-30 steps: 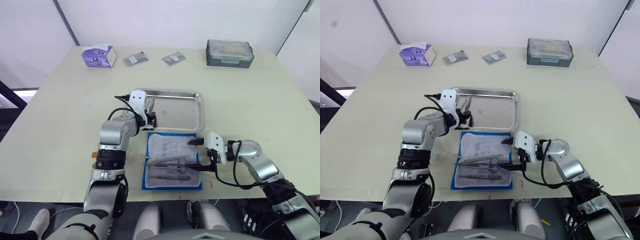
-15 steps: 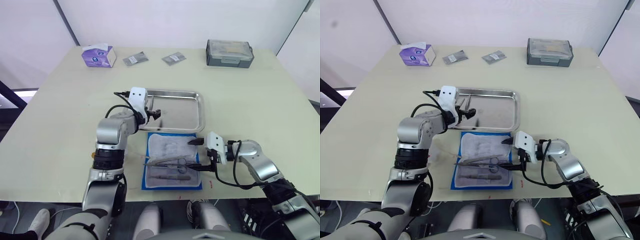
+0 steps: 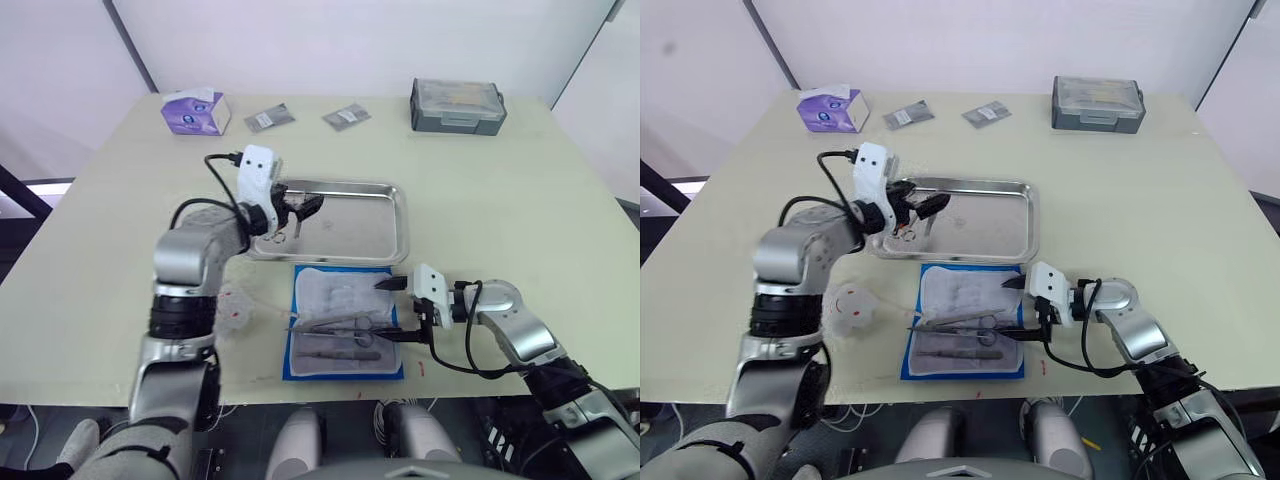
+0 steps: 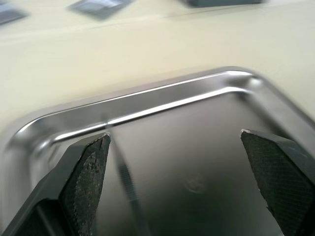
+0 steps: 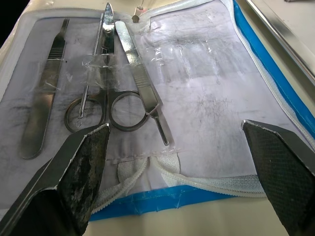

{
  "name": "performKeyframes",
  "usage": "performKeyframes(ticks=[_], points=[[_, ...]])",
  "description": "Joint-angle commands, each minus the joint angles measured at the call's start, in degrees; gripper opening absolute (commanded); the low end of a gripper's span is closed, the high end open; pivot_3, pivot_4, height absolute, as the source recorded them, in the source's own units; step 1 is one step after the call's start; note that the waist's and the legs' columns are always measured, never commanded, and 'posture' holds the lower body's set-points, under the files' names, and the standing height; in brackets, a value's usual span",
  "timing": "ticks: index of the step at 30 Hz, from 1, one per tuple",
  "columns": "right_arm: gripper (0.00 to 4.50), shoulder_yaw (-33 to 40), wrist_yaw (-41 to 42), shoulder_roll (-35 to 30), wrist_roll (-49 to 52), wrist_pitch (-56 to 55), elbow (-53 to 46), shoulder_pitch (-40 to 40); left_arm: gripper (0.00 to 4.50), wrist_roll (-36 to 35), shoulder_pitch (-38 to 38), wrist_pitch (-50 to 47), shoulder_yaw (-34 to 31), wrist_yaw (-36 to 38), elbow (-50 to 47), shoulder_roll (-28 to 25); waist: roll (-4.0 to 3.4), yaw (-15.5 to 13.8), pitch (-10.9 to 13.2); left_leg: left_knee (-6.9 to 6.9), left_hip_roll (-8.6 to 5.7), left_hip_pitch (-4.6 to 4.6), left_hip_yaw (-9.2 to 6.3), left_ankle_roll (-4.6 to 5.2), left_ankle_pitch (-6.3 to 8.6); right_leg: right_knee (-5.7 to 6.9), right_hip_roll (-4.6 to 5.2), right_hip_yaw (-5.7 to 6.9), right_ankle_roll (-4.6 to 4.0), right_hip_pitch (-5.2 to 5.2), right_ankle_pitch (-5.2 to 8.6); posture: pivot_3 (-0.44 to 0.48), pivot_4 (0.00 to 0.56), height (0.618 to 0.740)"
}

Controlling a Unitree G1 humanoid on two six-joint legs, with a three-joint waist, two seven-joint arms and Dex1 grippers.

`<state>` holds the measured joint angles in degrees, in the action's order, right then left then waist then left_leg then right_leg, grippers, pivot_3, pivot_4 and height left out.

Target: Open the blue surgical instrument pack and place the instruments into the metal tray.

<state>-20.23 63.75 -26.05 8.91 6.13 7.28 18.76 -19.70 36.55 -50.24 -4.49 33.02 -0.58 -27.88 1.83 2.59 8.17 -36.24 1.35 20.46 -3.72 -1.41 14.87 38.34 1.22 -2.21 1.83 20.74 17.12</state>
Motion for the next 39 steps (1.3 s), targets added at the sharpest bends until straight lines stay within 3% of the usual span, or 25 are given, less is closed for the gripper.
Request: performKeyframes(ticks=[1, 12, 14, 16, 21, 27, 39], points=[[4.5, -5.3, -0.3, -0.7, -5.3, 5.0, 8.2, -4.0, 4.48, -3.0, -0.2, 6.3, 0.0, 10.9, -1.7, -4.9, -0.01, 0.0, 0.0, 0.0, 0.0, 0.0, 0.01, 0.11, 0.06, -0.01, 0.0, 0.01, 0.0, 0.0, 0.0, 0.0, 0.15, 0.734], [4.5, -5.1, -0.6, -0.7, -5.2, 5.2, 8.0, -4.2, 4.48, -6.4, -3.7, 19.2, 2.1, 40.7, 1.9, -19.6, -0.26, -0.1, 0.2, 0.05, 0.04, 0.02, 0.03, 0.2, 0.1, -0.07, -0.08, 0.0, -0.03, 0.02, 0.03, 0.0, 0.15, 0.734], [4.5, -5.0, -0.6, -0.8, -5.1, 5.1, 8.0, -4.3, 4.48, -8.1, -4.3, 18.6, 3.4, 49.7, 1.8, -24.3, -0.21, 0.0, 0.3, 0.04, 0.04, 0.04, 0.02, 0.21, 0.1, -0.08, -0.08, 0.0, 0.0, 0.02, 0.05, 0.0, 0.15, 0.734], [4.5, -5.0, -0.6, -0.8, -5.1, 5.1, 8.0, -4.4, 4.48, -9.7, -4.2, 18.5, 3.8, 54.2, 1.5, -25.7, -0.23, 0.1, 0.3, 0.05, 0.08, 0.09, 0.07, 0.21, 0.11, -0.08, -0.16, 0.01, -0.01, 0.09, 0.05, 0.0, 0.15, 0.734], [4.5, -5.0, -0.5, -0.9, -5.1, 5.1, 7.9, -4.4, 4.48, -8.0, -5.1, 27.7, 6.4, 59.3, 3.1, -26.9, -0.22, -0.1, 0.3, 0.04, 0.09, 0.1, 0.11, 0.22, 0.11, -0.09, -0.14, 0.04, 0.12, 0.09, 0.14, 0.0, 0.15, 0.734], [4.5, -4.9, -0.5, -1.1, -5.0, 5.2, 7.4, -4.9, 4.48, -11.7, -4.5, 35.8, 12.2, 59.5, 4.7, -31.5, -0.2, -0.1, 0.3, 0.05, 0.15, 0.13, 0.04, 0.22, 0.11, -0.12, -0.15, -0.1, 0.1, 0.11, 0.13, 0.0, 0.15, 0.734], [4.5, -5.0, -0.5, -1.7, -4.8, 5.8, 6.1, -5.9, 4.48, -16.7, -3.6, 38.7, 16.6, 59.5, 4.7, -35.3, -0.2, -0.2, 0.3, 0.04, 0.15, 0.16, 0.17, 0.23, 0.11, -0.14, -0.19, -0.06, 0.14, 0.11, 0.15, 0.0, 0.15, 0.734]])
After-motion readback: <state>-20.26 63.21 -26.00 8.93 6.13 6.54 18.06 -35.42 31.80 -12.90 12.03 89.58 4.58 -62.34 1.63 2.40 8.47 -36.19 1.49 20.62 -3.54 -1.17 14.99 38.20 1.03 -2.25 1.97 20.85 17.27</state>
